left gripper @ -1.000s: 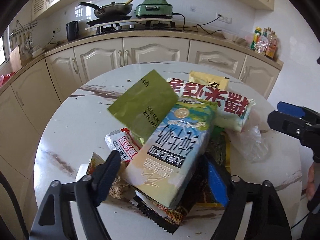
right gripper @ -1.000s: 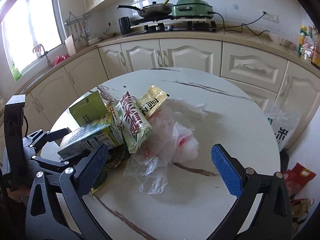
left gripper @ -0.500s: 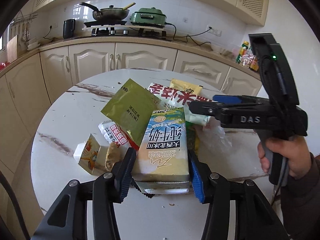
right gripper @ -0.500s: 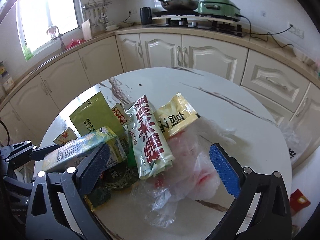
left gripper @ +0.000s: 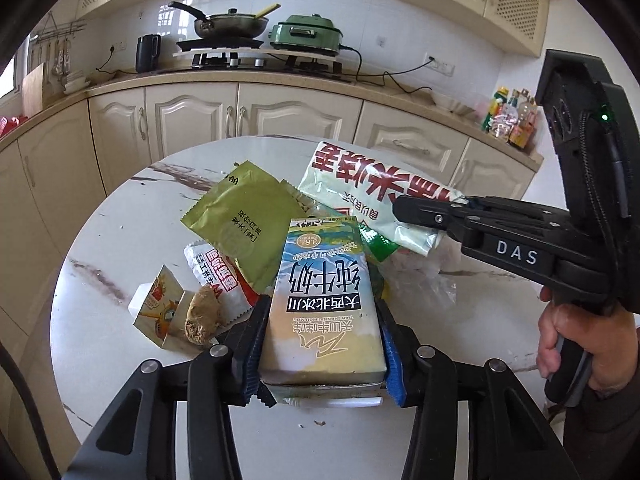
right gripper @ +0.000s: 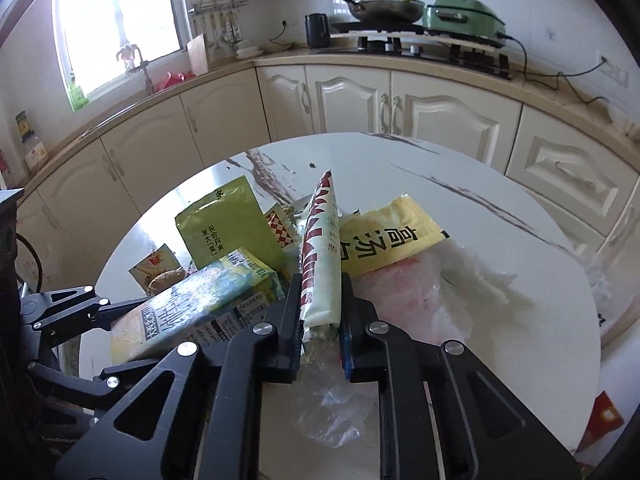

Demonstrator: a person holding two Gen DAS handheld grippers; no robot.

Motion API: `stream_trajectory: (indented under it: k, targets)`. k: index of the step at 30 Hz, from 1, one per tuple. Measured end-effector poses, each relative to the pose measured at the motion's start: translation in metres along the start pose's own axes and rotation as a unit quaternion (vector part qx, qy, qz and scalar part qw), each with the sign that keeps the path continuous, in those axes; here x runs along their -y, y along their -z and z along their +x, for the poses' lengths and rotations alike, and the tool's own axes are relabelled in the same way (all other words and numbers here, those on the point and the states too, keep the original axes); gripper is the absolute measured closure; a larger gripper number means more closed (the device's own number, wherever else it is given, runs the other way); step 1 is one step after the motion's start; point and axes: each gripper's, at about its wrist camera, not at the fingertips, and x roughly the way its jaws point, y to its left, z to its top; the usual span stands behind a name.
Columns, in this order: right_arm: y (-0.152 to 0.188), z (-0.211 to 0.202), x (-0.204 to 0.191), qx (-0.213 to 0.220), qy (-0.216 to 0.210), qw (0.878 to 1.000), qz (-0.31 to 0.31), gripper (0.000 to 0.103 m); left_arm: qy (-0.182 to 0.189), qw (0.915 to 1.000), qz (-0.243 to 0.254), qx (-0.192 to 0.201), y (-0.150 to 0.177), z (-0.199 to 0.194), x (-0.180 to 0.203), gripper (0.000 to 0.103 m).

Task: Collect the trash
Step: 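Carry the wrapper and milk carton over the blue bin and open both grippers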

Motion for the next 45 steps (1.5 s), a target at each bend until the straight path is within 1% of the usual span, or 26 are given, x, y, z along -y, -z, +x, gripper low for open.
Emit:
stream_trajectory:
  k: [3,6,10,13,15,19,21,25,27,29,33,35,39,40,42,45]
  targets:
    - [0.0,-0.022,-0.003,0.025,-0.001,1.0,0.003,0.089,0.0,0.9998,-0.005,0.019,0.001,-0.012,0.001,0.059]
    - [0.0,-0.045,-0.008,0.049,-0.013,0.999,0.011,0.089,0.003,0.9992,-0.012,0.037,0.007,-0.032,0.001,0.059]
    - [0.0,-0.074,-0.015,0.074,-0.02,0.997,0.017,0.089,0.004,0.9982,-0.016,0.058,0.021,-0.067,-0.001,0.059]
    - [0.002,-0.094,-0.025,0.087,-0.028,0.996,0.017,0.089,0.003,0.9968,-0.019,0.078,0.038,-0.103,-0.005,0.059]
    - [0.003,-0.106,-0.034,0.095,-0.036,0.995,0.013,0.089,-0.007,0.9954,-0.022,0.093,0.049,-0.128,-0.01,0.059]
    - [0.005,-0.125,-0.065,0.106,-0.056,0.993,-0.001,0.089,-0.027,0.992,-0.039,0.117,0.081,-0.186,-0.029,0.059]
    - [0.005,-0.131,-0.087,0.11,-0.073,0.991,-0.014,0.089,-0.044,0.9898,-0.045,0.128,0.095,-0.21,-0.04,0.059]
    - [0.007,-0.132,-0.143,0.11,-0.112,0.987,-0.045,0.089,-0.085,0.9838,-0.07,0.141,0.136,-0.261,-0.065,0.058]
    - [0.008,-0.126,-0.177,0.105,-0.138,0.983,-0.062,0.089,-0.108,0.9802,-0.086,0.142,0.158,-0.283,-0.076,0.058]
    - [0.013,-0.116,-0.209,0.097,-0.159,0.98,-0.077,0.089,-0.127,0.9768,-0.101,0.14,0.188,-0.31,-0.085,0.058]
    - [0.024,-0.086,-0.274,0.067,-0.194,0.973,-0.104,0.089,-0.17,0.9679,-0.137,0.124,0.233,-0.336,-0.109,0.058]
    - [0.033,-0.065,-0.3,0.049,-0.206,0.97,-0.115,0.089,-0.183,0.9637,-0.158,0.114,0.255,-0.346,-0.12,0.058]
    - [0.054,-0.014,-0.337,0.001,-0.217,0.968,-0.126,0.089,-0.204,0.955,-0.2,0.081,0.29,-0.344,-0.147,0.058]
    - [0.06,0.001,-0.342,-0.012,-0.216,0.968,-0.128,0.089,-0.206,0.9536,-0.208,0.071,0.29,-0.338,-0.152,0.058]
    - [0.073,0.031,-0.355,-0.037,-0.199,0.969,-0.14,0.089,-0.206,0.9519,-0.221,0.05,0.305,-0.325,-0.161,0.058]
    - [0.092,0.081,-0.363,-0.08,-0.184,0.969,-0.142,0.089,-0.204,0.9496,-0.238,0.012,0.317,-0.299,-0.185,0.058]
